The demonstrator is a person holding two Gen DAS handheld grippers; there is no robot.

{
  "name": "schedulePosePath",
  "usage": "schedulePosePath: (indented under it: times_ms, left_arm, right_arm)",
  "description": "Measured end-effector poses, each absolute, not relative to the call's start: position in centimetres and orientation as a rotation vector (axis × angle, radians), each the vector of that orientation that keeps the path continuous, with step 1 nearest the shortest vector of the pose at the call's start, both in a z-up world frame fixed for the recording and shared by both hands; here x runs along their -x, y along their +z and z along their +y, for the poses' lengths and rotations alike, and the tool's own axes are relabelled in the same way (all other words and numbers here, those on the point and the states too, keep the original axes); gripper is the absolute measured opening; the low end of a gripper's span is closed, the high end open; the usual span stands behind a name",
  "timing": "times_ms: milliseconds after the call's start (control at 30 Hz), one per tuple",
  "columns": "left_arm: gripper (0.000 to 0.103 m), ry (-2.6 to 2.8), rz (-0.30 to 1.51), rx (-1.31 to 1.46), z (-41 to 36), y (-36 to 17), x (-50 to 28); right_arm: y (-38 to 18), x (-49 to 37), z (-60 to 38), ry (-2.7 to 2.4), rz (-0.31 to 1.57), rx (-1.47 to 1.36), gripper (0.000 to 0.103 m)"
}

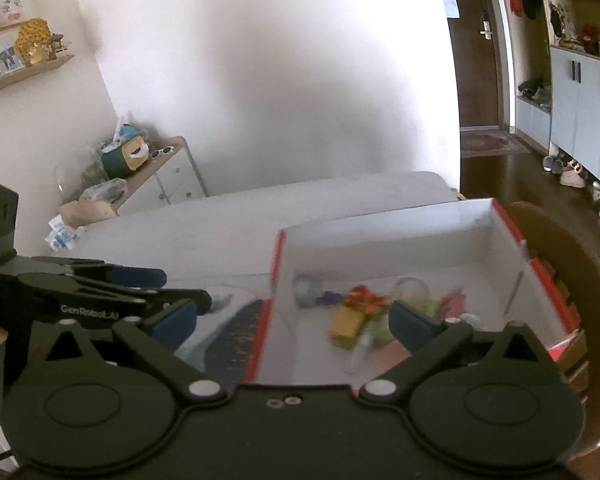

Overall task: Organize rigid objects
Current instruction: 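Withdraw both grippers from the red box back to the pile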

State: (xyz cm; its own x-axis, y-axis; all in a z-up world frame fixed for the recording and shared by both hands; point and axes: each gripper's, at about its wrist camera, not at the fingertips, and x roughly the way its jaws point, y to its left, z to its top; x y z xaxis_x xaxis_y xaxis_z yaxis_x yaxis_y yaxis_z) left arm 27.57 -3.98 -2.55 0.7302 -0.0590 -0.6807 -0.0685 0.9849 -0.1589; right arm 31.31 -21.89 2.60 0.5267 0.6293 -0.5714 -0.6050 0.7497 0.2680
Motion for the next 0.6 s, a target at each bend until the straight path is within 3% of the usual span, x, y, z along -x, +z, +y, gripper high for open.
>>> schedulePosePath:
  times_ms: [133,267,600]
  left_arm:
    - [0.086,0.000,0.738,0.195,-0.9,-2.7,-25.6]
    - [0.098,0.003,0.730,0.205,2.1,-3.1,-24.2]
    - [0.099,0.014,0.720,0.180,8.7,-5.0,-23.0]
  right_arm:
    - [2.2,-29.3,-18.8,0.737,0.701,-0.038,0.102]
    - [1.5,-27.7,-15.9,0.730,0.719,-0.031,0.102]
    - [-0.4,-24.9,-9.5,0.715,0.755,-0.003,0.102]
